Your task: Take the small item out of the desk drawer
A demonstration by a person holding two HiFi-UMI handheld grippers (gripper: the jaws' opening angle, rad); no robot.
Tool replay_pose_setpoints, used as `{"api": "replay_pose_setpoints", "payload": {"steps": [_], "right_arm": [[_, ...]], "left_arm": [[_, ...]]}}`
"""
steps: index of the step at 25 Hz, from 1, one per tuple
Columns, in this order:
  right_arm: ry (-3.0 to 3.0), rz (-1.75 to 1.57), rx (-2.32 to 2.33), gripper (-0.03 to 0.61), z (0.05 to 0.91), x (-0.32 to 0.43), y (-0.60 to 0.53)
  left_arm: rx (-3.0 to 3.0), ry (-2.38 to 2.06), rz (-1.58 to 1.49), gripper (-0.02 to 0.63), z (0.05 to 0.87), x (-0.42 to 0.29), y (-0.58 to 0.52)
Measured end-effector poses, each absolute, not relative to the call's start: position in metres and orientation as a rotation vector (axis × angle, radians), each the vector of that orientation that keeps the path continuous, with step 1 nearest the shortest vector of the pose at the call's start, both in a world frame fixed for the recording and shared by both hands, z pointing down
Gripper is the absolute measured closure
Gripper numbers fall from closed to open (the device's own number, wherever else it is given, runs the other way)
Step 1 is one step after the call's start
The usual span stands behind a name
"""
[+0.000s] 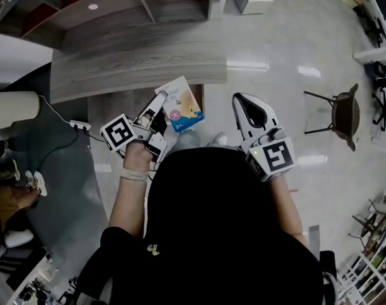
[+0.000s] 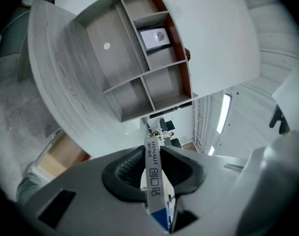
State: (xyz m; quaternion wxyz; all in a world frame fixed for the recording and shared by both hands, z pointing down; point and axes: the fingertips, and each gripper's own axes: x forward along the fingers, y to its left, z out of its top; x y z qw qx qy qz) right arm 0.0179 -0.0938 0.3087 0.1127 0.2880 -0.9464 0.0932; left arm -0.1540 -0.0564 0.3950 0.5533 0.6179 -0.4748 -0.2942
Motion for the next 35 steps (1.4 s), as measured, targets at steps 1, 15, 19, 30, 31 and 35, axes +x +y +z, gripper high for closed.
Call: {"api": "replay_pose_setpoints", "payload": {"steps": [1,15,19,30,31,35], "right_arm": [[-2.787,0.261,0.832,0.581,0.305,0.015,-0.095],[-2.897,0.184,0.715,0.581,0.273,-0.010,-0.105],[-2.911,0.144,0.676,0.581,0.269,-0.013,-0.106],[-2.887,0.116,0.584,0.581,0.279,-0.016,-0.097],[-2.884,0.116,0.583,0.581,0.279,-0.016,-0.097],[-2.878,0.115,0.587,0.581,0.279,-0.016,-0.098]], "left_arm": [[1.465,-1.130,-0.711,0.512,0.388,-0.155,-0.055],[1.475,-1.190,-0.930,0.512,0.324,-0.173,-0.031],[1.473,-1.200,-0.957,0.512,0.320,-0.175,-0.030],[1.480,-1.183,-0.976,0.512,0.320,-0.175,-0.030],[1.480,-1.180,-0.976,0.512,0.320,-0.174,-0.031],[1.476,-1.174,-0.973,0.512,0.321,-0.174,-0.031]]}}
